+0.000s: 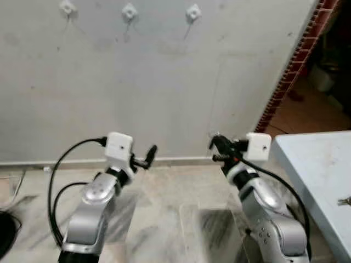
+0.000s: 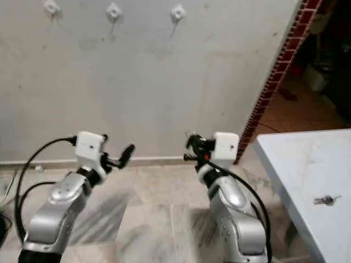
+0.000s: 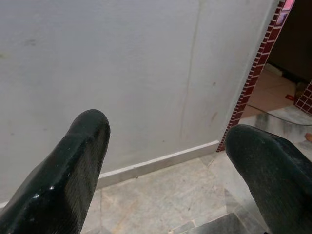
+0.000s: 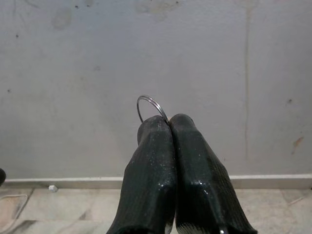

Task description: Hang keys on a hook

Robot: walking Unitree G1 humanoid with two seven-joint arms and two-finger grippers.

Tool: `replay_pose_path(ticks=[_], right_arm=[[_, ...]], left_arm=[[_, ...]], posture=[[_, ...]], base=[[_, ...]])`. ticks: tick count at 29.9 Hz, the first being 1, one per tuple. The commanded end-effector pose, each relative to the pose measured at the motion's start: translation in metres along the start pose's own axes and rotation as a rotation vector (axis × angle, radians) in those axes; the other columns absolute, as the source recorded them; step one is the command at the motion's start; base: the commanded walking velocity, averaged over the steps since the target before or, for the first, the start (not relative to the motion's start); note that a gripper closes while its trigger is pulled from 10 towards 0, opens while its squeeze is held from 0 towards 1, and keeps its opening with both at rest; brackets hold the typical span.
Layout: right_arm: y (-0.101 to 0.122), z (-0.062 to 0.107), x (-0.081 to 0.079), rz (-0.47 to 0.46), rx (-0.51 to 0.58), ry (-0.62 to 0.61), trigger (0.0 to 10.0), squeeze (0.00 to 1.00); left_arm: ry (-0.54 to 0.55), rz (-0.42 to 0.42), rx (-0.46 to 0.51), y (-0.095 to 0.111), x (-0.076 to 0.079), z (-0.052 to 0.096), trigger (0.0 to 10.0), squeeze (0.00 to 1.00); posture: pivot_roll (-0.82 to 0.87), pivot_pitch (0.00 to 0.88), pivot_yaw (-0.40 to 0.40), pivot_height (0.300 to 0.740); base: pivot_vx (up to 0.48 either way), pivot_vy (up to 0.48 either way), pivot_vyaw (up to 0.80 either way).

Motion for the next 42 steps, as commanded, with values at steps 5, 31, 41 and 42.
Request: replay_pose_path(ticks=[5,31,41,42], right_arm=[[0.011,0.001,0.002,0.034,0.048,-0.021,10.0,0.00],[0.017,0.005,0.010,0.081,0.089,-0.066,10.0,0.00],[0.017,0.004,0.010,0.093,0.097,-0.065,10.0,0.00],[0.017,0.004,0.009,0.093,0.097,-0.065,10.0,0.00]], left_arm=[[-0.016,0.005,0.004,0.002,0.002,0.000,10.0,0.00],[-0.041,0.009,0.001,0.002,0.005,-0.002,10.0,0.00],[-0.036,0.005,-0.005,0.000,0.005,-0.001,10.0,0.00],[-0.036,0.005,-0.005,0.000,0.005,-0.001,10.0,0.00]], posture=[[0.10,0.053,-0.038,0.740],[0.10,0.056,-0.029,0.740],[0.11,0.056,-0.032,0.740],[0.11,0.056,-0.032,0.740]], base=[[0.298,0.000,0.00],[0.464,0.000,0.00],[0.469,0.000,0.00],[0.469,0.000,0.00]])
Point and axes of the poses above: a point about 5 cm out from each wrist's last joint towards the gripper, its own z axis pointing back from the gripper into the wrist, its own y axis along the axis of the wrist's last joint, x = y × z, the point moved 6 cm from there along -z, pointing out of the wrist towards the gripper
